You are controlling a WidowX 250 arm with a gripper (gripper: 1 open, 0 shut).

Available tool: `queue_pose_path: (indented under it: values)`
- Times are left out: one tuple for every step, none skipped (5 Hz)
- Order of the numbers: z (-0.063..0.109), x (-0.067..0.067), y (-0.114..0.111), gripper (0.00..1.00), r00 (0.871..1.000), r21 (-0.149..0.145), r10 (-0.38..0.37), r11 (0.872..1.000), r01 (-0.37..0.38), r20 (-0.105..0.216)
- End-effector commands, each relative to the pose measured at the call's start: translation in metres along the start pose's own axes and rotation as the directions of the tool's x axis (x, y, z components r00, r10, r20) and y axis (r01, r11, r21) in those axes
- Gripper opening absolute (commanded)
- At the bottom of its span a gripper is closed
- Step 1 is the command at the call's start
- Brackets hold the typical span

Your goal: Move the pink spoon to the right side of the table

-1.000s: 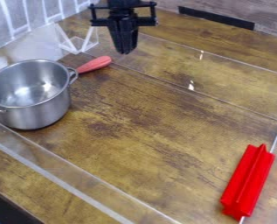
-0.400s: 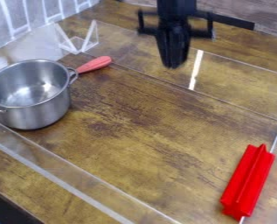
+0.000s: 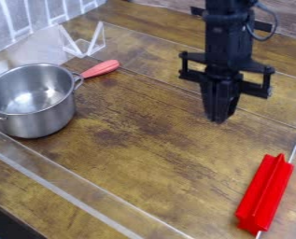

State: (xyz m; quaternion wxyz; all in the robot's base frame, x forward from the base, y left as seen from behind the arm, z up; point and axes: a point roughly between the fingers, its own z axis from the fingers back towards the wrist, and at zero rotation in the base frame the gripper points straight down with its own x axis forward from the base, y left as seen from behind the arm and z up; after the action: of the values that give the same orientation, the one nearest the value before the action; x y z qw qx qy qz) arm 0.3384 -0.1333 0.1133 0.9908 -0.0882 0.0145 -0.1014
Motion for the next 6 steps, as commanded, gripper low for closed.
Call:
queue_pose_path:
  values:
    - [0.02, -0.005, -0.009, 0.0, 0.994, -0.012, -0.04, 0.999, 0.042, 0.102]
    - [-0.002, -0.01, -0.013, 0.0, 0.993, -0.017, -0.027, 0.999, 0.029, 0.116]
    - [-0.027, -0.013, -0.012, 0.0, 0.991, -0.029, -0.017, 0.999, 0.021, 0.129]
    - [-0.04, -0.009, -0.01, 1.0, 0.99, -0.037, -0.026, 0.999, 0.032, 0.135]
    - [-0.046, 0.0, -0.005, 0.0, 0.99, -0.031, -0.039, 0.999, 0.044, 0.133]
    - [-0.047, 0.01, 0.016, 0.0, 0.989, -0.016, 0.008, 1.0, -0.006, 0.146]
